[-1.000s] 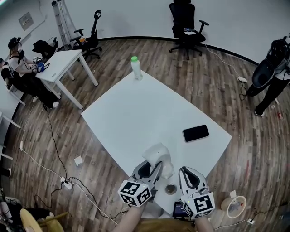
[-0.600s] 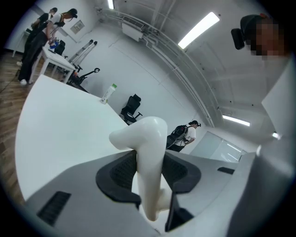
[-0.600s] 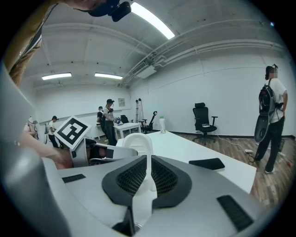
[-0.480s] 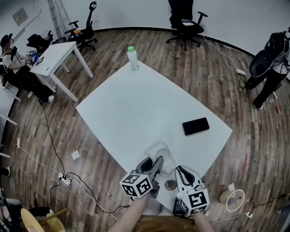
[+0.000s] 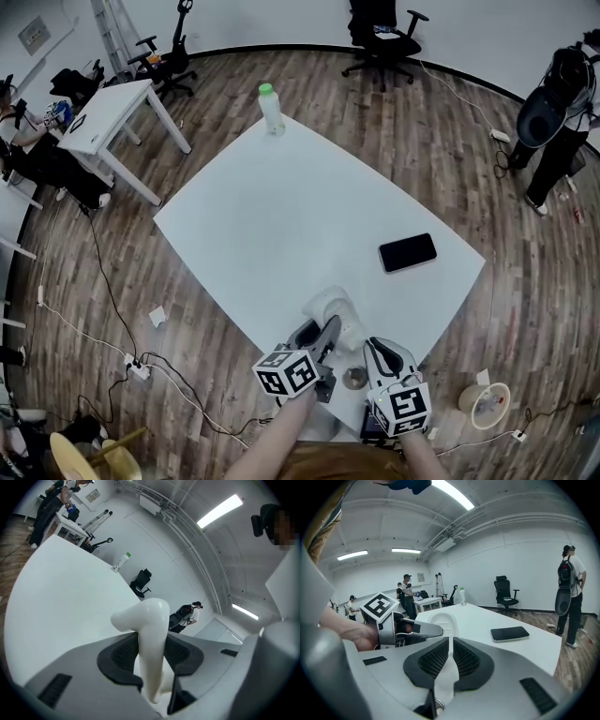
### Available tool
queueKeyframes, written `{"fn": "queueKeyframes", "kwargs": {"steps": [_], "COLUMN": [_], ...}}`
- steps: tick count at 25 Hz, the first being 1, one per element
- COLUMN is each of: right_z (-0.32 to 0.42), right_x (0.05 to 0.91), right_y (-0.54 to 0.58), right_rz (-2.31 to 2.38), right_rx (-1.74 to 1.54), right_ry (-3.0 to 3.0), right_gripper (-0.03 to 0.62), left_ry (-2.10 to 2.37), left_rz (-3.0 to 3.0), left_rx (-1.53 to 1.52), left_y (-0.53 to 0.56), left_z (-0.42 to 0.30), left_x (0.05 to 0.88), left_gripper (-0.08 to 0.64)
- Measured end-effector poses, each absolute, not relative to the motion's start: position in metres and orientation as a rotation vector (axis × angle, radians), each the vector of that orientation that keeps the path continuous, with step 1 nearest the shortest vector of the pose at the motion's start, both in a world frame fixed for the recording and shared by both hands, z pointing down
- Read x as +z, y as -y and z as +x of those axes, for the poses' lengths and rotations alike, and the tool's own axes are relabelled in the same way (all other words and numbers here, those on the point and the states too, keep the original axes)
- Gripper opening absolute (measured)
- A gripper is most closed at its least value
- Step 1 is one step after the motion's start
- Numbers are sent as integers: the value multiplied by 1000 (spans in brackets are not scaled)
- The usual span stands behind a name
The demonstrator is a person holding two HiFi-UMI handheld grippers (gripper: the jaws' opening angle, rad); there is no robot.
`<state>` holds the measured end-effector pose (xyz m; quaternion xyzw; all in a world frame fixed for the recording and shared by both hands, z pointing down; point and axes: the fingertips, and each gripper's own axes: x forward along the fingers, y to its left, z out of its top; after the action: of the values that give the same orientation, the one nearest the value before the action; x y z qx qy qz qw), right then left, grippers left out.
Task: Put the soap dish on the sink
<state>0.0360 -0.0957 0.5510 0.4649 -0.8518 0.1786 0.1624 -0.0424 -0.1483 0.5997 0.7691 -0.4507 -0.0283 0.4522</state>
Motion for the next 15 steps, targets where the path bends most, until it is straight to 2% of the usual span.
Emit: {"fn": "queueKeyframes", "kwargs": {"steps": [15], "right_z": [18], "right_x": [589], "right_y": [103], "right_rz": [1232], "right_rx": [537], "right_ry": [2371], "right_gripper": [12], "left_ry": [1070], "left_rz": [1743], "left_rx": [-92], "left_y": [157], "left_z": [-38], "left_x": [639], "left_gripper": [155]}}
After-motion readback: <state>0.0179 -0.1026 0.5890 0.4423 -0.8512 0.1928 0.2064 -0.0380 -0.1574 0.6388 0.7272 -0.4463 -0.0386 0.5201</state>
